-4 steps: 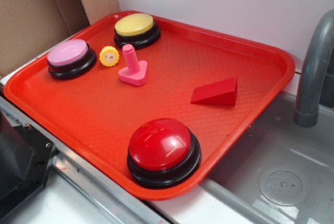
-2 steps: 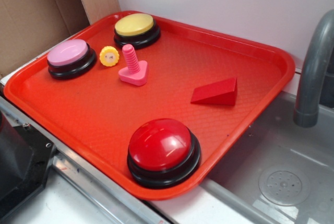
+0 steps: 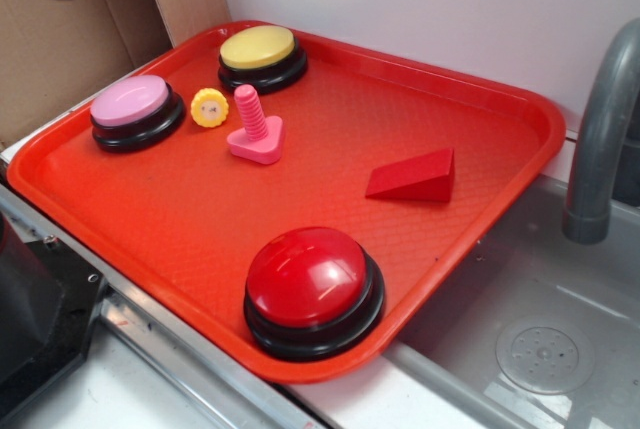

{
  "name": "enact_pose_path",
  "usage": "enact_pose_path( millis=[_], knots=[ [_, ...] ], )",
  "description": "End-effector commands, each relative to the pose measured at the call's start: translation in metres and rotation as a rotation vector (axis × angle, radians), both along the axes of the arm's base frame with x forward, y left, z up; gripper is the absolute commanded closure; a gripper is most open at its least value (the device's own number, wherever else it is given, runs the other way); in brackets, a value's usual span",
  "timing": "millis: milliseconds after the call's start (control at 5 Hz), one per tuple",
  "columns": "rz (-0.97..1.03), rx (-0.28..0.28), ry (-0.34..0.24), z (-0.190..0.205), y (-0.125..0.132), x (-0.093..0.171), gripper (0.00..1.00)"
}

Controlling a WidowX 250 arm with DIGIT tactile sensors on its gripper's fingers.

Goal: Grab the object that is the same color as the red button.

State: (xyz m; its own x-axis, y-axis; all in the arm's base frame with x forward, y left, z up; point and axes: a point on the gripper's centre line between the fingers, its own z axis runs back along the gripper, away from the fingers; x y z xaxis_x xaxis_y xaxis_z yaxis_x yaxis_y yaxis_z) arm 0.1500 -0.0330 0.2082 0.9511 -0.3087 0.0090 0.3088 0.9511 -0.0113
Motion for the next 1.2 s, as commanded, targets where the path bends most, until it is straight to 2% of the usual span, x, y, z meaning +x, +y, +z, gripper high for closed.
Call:
enact_pose_path(
  millis=[0,200,400,600,800,1000],
  knots=[
    [-0.323,0.072,-0.050,-0.022,-0.037,0.066,0.00],
    [-0.414,0.037,-0.067,-0.051,-0.052,0.092,0.00],
    [-0.490,0.031,-0.140,-0.081,-0.071,0.113,0.00],
    [-0.567,-0.004,-0.203,-0.107,-0.086,0.123,0.00],
    [-0.612,-0.022,-0.224,-0.129,-0.100,0.128,0.00],
    [-0.625,-0.071,-0.245,-0.154,-0.110,0.135,0.00]
  ],
)
